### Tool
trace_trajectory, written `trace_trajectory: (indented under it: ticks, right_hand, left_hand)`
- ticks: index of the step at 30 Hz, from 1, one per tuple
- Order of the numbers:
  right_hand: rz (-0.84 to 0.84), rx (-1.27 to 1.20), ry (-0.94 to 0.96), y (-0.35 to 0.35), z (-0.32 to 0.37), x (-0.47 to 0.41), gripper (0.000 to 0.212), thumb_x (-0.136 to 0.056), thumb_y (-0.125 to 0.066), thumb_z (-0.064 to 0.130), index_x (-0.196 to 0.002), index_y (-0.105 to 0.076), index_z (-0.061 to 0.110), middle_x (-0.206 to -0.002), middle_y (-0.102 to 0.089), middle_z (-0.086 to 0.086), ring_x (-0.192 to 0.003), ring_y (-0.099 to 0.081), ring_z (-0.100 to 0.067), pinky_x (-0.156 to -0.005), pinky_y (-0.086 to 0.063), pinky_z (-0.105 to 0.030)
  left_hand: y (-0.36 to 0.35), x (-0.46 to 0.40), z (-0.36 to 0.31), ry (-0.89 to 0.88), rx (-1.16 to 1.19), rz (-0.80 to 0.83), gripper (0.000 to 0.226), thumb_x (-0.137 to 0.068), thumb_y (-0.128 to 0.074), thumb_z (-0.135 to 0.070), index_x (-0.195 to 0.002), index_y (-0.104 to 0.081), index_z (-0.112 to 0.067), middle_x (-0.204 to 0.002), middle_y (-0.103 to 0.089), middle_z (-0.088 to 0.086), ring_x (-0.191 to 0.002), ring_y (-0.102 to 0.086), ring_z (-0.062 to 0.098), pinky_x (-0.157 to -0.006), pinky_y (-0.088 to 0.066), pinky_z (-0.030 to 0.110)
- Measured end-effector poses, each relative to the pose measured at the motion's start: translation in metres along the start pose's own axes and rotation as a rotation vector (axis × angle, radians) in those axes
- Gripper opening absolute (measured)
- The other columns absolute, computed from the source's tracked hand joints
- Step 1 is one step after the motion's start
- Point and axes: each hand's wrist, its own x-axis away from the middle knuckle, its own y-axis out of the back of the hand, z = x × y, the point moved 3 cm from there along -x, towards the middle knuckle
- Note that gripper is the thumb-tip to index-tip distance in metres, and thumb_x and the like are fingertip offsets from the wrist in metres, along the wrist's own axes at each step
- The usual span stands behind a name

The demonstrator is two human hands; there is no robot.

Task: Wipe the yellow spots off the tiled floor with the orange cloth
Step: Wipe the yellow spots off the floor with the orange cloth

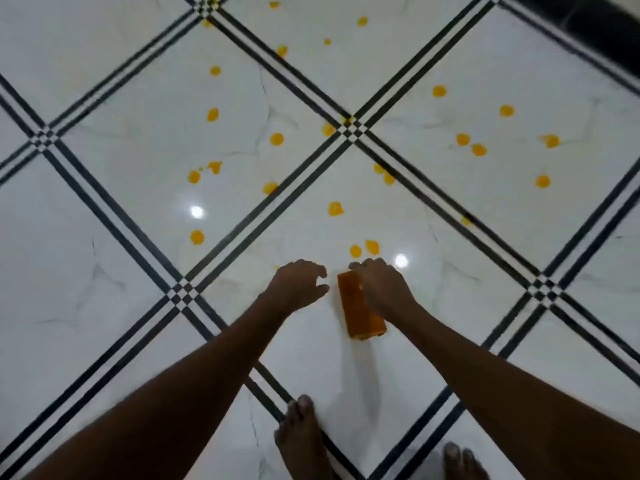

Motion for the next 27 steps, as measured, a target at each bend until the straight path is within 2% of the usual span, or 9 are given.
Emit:
trace_trajectory:
  ticks: [3,5,6,8,12,16,21,24,27]
  right_hand:
    - [-0.112,0.077,0.088,-0.029,-0.003,-0.023,0.052,-0.084,-0.067,0.007,-0.135,-0.06,0.012,-0.116,-0.064,-0.014,-0.106,-0.059,-0.034,-0.082,-0.05,-0.04]
    - [-0.149,0.197,0.194,-0.044,-0.002,-0.041,0.04,-0.062,-0.084,0.008,-0.1,-0.072,0.009,-0.085,-0.064,-0.012,-0.079,-0.061,-0.033,-0.06,-0.042,-0.034]
    - [-0.17,0.24,0.236,-0.05,-0.004,-0.048,0.037,-0.052,-0.087,0.008,-0.085,-0.07,0.009,-0.075,-0.06,-0.01,-0.069,-0.059,-0.031,-0.055,-0.035,-0.032]
    - [-0.207,0.257,0.331,-0.048,-0.007,-0.057,0.032,-0.049,-0.086,0.009,-0.074,-0.065,0.011,-0.07,-0.057,-0.009,-0.065,-0.057,-0.031,-0.056,-0.028,-0.032]
    - [-0.024,-0.006,0.324,-0.024,-0.012,-0.067,0.016,-0.075,-0.072,0.02,-0.077,-0.056,0.018,-0.074,-0.058,-0.001,-0.075,-0.057,-0.026,-0.06,-0.033,-0.033]
    - [0.041,-0.279,0.29,0.023,-0.016,-0.065,0.022,-0.079,-0.073,0.019,-0.071,-0.052,0.019,-0.065,-0.052,0.008,-0.065,-0.051,-0.015,-0.06,-0.041,-0.031]
    - [0.054,-0.433,0.314,0.063,-0.022,-0.041,0.02,-0.083,-0.076,0.018,-0.073,-0.058,0.018,-0.068,-0.058,0.004,-0.066,-0.056,-0.012,-0.065,-0.049,-0.035]
    - [0.036,-0.48,0.353,0.08,-0.035,-0.026,0.016,-0.083,-0.075,0.015,-0.074,-0.062,0.016,-0.072,-0.067,-0.001,-0.071,-0.065,-0.013,-0.071,-0.056,-0.039]
    - [-0.084,-0.587,0.374,0.103,-0.049,-0.023,0.015,-0.085,-0.075,0.01,-0.076,-0.064,0.014,-0.074,-0.069,-0.004,-0.078,-0.069,-0.02,-0.077,-0.059,-0.045]
  left_hand:
    - [-0.021,-0.023,0.008,-0.048,0.046,0.038,0.041,-0.094,-0.059,-0.044,-0.131,-0.061,-0.025,-0.122,-0.068,-0.002,-0.119,-0.058,0.019,-0.095,-0.045,0.031]
    - [-0.029,-0.035,0.015,-0.063,0.061,0.018,0.041,-0.092,-0.061,-0.044,-0.129,-0.062,-0.025,-0.116,-0.071,-0.003,-0.113,-0.061,0.019,-0.091,-0.046,0.031]
    - [-0.032,-0.04,0.017,-0.068,0.069,0.007,0.04,-0.091,-0.062,-0.044,-0.127,-0.062,-0.026,-0.115,-0.072,-0.003,-0.111,-0.062,0.019,-0.091,-0.047,0.031]
    - [-0.037,-0.051,0.022,-0.075,0.106,-0.014,0.039,-0.088,-0.067,-0.044,-0.122,-0.066,-0.025,-0.111,-0.073,-0.003,-0.107,-0.064,0.018,-0.091,-0.05,0.032]
    - [-0.043,-0.06,0.024,-0.122,0.386,0.096,0.034,-0.076,-0.083,-0.035,-0.106,-0.074,-0.021,-0.095,-0.075,-0.006,-0.091,-0.067,0.008,-0.082,-0.049,0.019]
    - [-0.032,-0.059,0.01,-0.151,0.561,0.197,0.029,-0.072,-0.086,-0.037,-0.086,-0.073,-0.016,-0.088,-0.074,0.006,-0.082,-0.067,0.008,-0.083,-0.055,0.033]
    - [-0.004,-0.046,-0.003,-0.206,0.424,0.158,0.02,-0.078,-0.084,-0.03,-0.074,-0.065,-0.023,-0.066,-0.064,-0.013,-0.059,-0.06,-0.004,-0.064,-0.045,0.013]
    - [0.025,-0.029,-0.006,-0.23,0.323,0.124,0.01,-0.081,-0.081,-0.027,-0.08,-0.07,-0.027,-0.076,-0.072,-0.007,-0.068,-0.067,0.003,-0.066,-0.054,0.016]
    - [0.068,-0.021,-0.012,-0.207,0.203,-0.112,0.009,-0.082,-0.078,-0.027,-0.086,-0.075,-0.018,-0.078,-0.073,-0.002,-0.071,-0.066,0.01,-0.066,-0.051,0.021]
